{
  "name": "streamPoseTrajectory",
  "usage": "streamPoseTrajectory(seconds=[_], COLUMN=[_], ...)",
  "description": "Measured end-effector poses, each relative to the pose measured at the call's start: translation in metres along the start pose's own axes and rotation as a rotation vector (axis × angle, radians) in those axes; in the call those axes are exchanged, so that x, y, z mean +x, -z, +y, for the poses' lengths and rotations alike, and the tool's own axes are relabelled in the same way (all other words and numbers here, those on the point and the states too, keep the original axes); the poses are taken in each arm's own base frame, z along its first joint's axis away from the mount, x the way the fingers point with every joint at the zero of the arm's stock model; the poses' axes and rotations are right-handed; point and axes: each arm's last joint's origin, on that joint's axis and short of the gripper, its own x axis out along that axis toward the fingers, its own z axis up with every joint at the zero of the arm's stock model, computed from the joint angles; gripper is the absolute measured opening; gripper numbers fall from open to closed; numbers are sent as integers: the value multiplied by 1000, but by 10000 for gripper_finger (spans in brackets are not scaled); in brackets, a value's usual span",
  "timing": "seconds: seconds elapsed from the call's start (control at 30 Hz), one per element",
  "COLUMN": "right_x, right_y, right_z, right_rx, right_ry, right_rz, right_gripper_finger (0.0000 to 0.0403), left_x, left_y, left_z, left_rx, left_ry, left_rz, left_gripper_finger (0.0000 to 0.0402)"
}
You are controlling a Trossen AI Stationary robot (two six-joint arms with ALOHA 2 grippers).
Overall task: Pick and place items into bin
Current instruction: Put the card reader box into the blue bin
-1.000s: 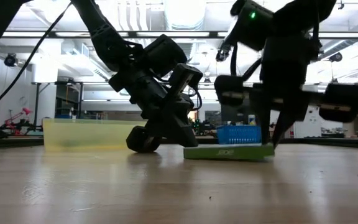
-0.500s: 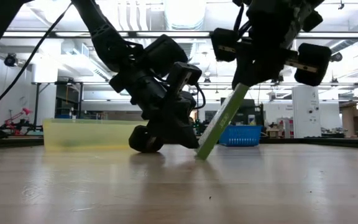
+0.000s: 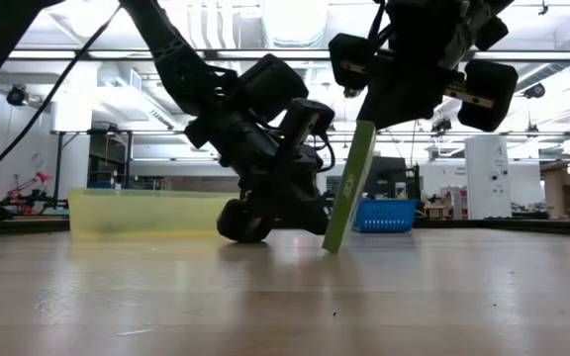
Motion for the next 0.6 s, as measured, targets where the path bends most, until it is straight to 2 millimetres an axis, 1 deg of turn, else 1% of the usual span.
streamPoseTrajectory(seconds=[0.33,0.6], right_x=[0,0], right_y=[-1,1], right_z=[0,-2], right_rx=[-2,3], right_ry=[1,16], right_rz=[-12,-4], right_gripper_finger=[8,8], left_x=[-1,-2], left_y=[-10,-14], left_z=[-13,-19], left_rx=[48,78], left_ry=[47,96], left_rz=[-44,-84], left_gripper_finger=[0,0])
